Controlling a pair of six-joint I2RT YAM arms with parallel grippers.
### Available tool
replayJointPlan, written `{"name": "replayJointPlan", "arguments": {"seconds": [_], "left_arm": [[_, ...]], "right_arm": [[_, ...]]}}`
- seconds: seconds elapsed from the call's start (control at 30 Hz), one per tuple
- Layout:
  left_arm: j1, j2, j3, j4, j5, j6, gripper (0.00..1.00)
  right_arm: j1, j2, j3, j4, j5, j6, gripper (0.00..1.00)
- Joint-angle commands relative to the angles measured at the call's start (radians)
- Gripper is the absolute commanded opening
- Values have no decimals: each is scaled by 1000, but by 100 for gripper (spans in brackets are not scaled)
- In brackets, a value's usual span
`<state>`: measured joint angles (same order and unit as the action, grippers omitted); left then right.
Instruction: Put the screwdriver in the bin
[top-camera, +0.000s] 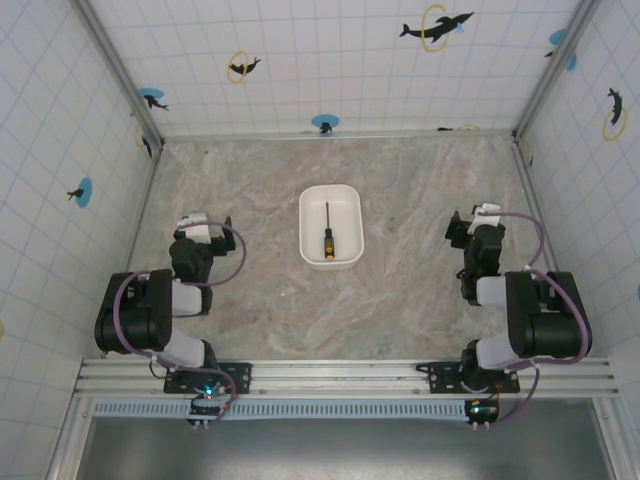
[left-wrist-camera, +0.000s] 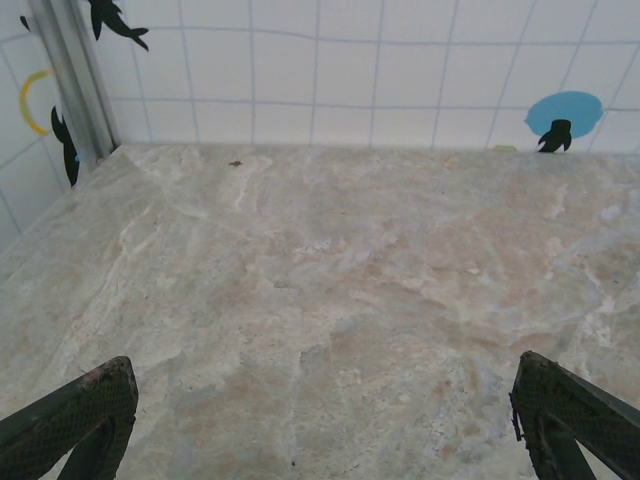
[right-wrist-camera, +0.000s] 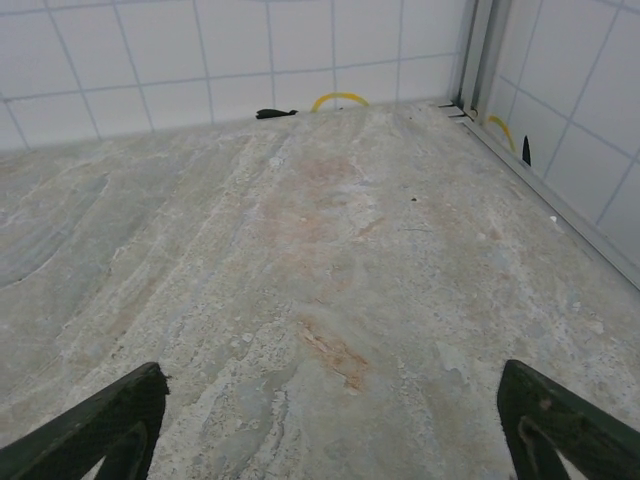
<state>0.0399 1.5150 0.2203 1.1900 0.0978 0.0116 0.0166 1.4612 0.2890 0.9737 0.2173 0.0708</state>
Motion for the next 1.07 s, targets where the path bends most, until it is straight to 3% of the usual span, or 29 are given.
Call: {"name": "replayJointPlan", "arguments": {"seconds": [0.0, 0.03, 1.03], "left_arm": [[-8, 3, 24, 20, 1, 34, 98], [-8, 2, 27, 12, -1, 34, 97], [-22, -2, 30, -1, -30, 41, 98]], "right_arm": [[-2, 11, 24, 36, 2, 7, 95], [-3, 11, 24, 35, 2, 7, 98], [27, 7, 23, 32, 91, 3, 98]]}}
